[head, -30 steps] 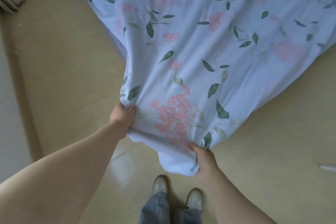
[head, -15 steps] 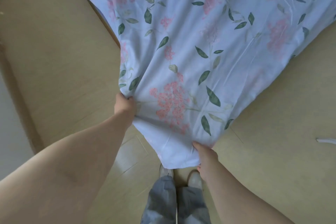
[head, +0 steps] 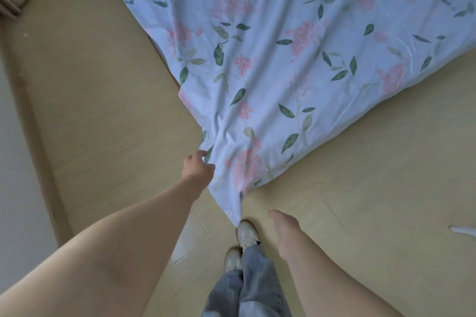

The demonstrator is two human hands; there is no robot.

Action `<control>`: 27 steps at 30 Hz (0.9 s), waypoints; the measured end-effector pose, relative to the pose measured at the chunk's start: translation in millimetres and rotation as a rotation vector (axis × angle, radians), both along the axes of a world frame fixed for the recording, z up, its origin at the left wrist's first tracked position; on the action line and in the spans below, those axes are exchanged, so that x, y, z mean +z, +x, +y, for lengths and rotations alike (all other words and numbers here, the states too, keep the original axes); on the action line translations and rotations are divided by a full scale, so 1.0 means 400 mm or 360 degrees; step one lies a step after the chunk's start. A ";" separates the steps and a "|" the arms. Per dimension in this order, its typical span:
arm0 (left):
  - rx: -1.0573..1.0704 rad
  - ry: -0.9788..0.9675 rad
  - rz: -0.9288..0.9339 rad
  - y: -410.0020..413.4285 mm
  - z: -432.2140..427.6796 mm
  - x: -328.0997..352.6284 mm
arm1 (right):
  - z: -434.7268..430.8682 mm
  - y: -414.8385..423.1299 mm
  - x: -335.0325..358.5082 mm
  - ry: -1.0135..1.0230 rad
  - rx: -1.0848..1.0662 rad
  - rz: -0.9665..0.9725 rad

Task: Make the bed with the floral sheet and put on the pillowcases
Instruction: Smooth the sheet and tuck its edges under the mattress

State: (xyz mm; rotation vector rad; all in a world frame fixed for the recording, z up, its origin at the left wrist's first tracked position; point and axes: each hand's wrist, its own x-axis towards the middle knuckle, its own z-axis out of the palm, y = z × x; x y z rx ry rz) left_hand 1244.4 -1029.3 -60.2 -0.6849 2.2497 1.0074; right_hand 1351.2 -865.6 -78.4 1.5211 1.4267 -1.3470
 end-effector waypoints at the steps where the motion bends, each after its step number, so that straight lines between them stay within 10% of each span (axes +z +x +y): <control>1: -0.0005 0.0023 -0.0008 -0.015 0.004 0.019 | -0.002 -0.028 0.018 -0.0014 0.0010 0.0036; 27: -0.0215 0.0031 0.0286 -0.755 -0.658 0.383 | -0.747 -0.925 0.381 0.0139 0.0334 0.0554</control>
